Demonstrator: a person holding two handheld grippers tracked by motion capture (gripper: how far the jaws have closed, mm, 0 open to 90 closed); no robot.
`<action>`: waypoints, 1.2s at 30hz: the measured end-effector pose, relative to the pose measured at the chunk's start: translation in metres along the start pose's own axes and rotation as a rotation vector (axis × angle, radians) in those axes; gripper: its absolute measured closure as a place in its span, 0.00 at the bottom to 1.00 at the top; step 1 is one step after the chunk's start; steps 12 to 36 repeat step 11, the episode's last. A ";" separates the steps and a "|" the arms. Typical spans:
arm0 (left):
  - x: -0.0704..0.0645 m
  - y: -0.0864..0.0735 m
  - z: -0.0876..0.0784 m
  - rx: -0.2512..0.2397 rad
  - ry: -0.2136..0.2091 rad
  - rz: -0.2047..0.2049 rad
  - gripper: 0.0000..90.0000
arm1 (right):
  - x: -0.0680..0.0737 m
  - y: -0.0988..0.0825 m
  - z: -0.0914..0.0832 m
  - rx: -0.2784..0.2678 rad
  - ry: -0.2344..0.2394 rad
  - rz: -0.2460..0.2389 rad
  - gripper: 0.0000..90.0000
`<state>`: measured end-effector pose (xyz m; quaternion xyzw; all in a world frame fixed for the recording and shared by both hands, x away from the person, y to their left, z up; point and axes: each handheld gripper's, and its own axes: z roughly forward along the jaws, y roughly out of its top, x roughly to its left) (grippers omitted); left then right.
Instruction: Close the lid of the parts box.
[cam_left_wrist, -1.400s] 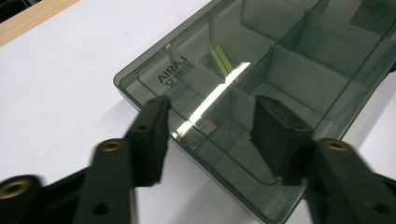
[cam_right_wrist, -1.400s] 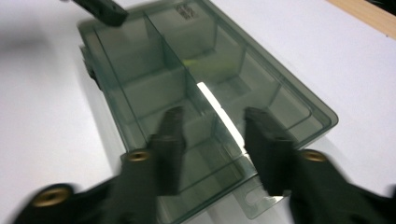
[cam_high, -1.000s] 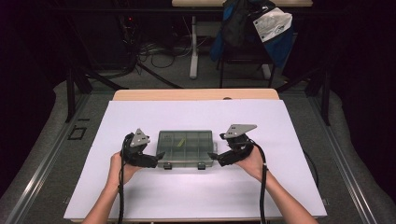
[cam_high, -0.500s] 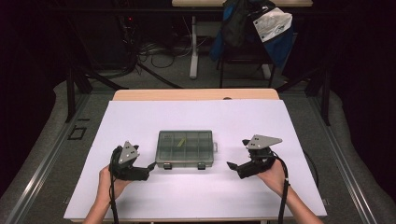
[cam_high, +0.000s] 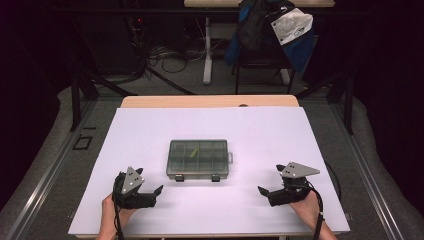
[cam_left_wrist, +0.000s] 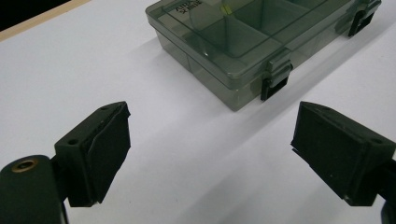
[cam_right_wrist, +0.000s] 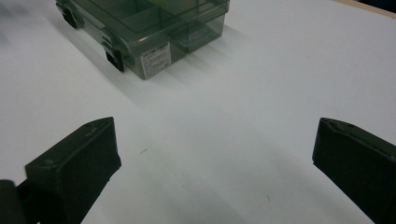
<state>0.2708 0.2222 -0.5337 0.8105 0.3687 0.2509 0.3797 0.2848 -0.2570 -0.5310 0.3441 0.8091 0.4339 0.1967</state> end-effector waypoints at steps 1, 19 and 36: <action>0.000 -0.002 -0.001 -0.009 0.004 0.001 0.12 | 0.001 -0.003 -0.002 -0.002 -0.001 0.006 0.00; -0.004 -0.011 0.003 -0.010 0.003 0.006 0.12 | 0.008 -0.013 -0.002 0.001 -0.012 0.004 0.00; -0.004 -0.011 0.003 -0.010 0.003 0.006 0.12 | 0.008 -0.013 -0.002 0.001 -0.012 0.004 0.00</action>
